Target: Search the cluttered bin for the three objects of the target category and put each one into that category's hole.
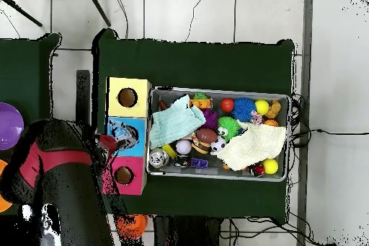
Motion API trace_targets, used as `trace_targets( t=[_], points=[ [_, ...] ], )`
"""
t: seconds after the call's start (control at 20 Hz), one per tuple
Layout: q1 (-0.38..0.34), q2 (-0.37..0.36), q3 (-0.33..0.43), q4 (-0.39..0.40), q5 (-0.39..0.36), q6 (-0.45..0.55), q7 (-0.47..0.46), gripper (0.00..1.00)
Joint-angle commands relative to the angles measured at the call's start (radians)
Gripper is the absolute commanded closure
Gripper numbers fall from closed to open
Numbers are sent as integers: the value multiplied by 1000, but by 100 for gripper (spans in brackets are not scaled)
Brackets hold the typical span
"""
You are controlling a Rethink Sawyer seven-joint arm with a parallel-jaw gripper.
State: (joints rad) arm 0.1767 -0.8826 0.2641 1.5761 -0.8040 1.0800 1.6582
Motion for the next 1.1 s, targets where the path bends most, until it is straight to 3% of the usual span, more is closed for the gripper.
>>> trace_targets(
  t=[0.05, 0.45, 1.1],
  points=[
    [26, 131, -74, -111, -71, 140, 182, 100],
    [67, 203, -121, -183, -87, 226, 87, 100],
    [95, 220, -156, -171, -56, 263, 16, 100]
  ],
)
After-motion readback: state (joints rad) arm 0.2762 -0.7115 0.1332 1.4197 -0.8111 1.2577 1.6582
